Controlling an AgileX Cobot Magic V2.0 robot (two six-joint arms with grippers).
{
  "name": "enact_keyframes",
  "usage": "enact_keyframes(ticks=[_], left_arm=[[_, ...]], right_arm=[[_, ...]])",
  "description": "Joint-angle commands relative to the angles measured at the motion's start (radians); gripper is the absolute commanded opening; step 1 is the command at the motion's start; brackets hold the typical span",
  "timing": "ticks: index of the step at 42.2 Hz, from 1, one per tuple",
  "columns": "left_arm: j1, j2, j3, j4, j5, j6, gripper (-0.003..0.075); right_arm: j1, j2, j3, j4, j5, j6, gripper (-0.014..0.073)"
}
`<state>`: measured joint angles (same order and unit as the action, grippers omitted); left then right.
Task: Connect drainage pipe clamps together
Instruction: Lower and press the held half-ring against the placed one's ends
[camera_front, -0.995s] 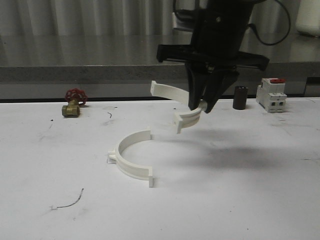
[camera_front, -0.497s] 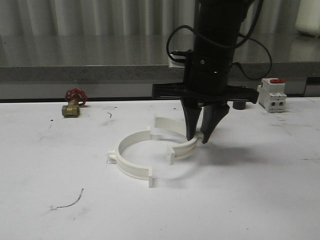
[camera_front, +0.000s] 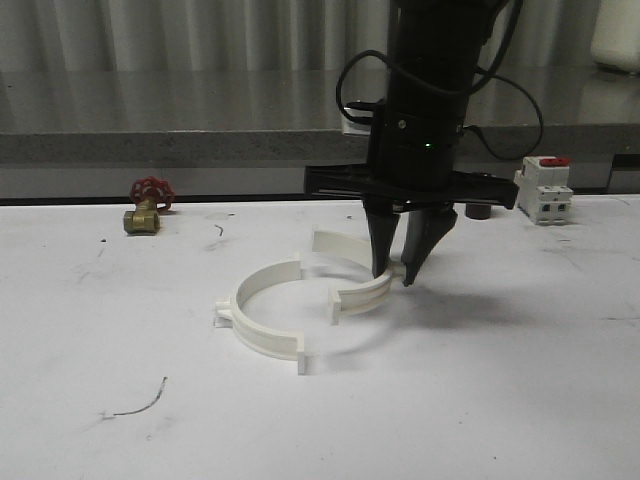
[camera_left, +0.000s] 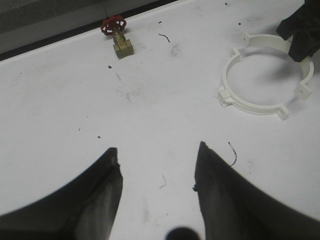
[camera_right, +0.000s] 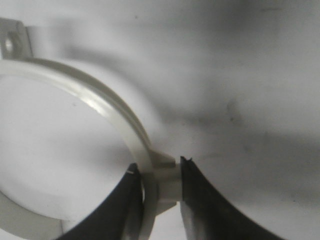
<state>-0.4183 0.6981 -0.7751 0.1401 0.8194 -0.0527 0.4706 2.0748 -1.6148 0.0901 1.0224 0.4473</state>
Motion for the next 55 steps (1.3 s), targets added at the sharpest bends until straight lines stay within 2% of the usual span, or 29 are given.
enact_keyframes(ticks=[1,55], left_arm=[[0.004,-0.003,-0.027,-0.001,-0.067,0.002,0.0335],[0.004,-0.003,-0.027,-0.001,-0.067,0.002,0.0335]], right_arm=[[0.0,-0.052,-0.031,0.015,-0.001,0.007,0.0164],[0.008,0.002,-0.034,0.044,-0.045,0.007,0.0165]])
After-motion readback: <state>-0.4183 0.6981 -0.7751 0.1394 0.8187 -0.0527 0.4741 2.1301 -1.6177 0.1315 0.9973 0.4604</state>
